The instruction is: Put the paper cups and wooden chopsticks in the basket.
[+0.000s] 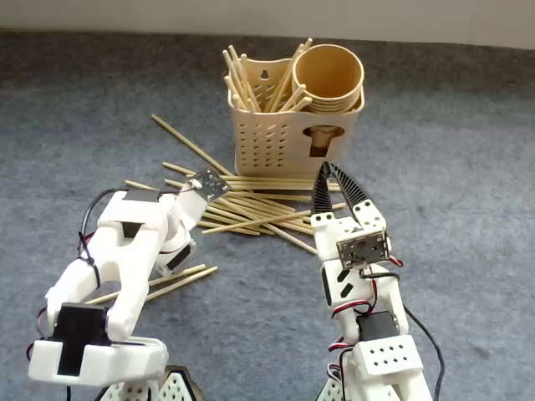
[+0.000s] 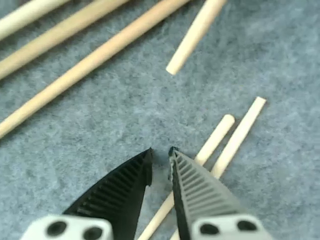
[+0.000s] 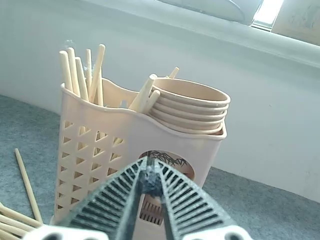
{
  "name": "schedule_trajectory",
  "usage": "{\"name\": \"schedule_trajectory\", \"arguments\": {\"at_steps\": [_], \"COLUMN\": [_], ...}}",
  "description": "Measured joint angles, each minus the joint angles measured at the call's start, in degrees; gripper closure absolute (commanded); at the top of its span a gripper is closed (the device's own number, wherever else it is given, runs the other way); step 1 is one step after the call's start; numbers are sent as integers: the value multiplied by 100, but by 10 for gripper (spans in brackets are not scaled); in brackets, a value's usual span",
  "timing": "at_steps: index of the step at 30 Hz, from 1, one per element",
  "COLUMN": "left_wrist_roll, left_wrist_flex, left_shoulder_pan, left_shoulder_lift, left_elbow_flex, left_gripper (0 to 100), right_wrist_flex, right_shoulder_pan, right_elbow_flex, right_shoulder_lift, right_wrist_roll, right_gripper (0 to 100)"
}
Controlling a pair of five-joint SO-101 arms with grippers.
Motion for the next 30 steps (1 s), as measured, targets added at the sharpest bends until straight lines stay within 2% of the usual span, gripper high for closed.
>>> {"name": "schedule_trajectory", "arguments": {"at_steps": [3,11,17,22,28,30], "left_wrist_roll": [0,-9,-44,-185,-185,-185], "left_wrist_flex": [9,958,651,79,246,396], "left_shoulder_pan": [-26,-26,132,158,158,193], "left_shoulder_lift": [-70,-1213,-1468,-1020,-88,158], "left_elbow_flex": [-53,18,721,879,255,70], "left_gripper": [937,932,896,896,992,994], "right_wrist_flex": [0,0,0,0,0,0], "right_shoulder_pan": [0,0,0,0,0,0], "right_elbow_flex": [0,0,0,0,0,0], "right_shoulder_lift": [0,0,0,0,0,0], "right_wrist_roll": [0,0,0,0,0,0], "right_gripper": [993,993,993,993,993,993]}}
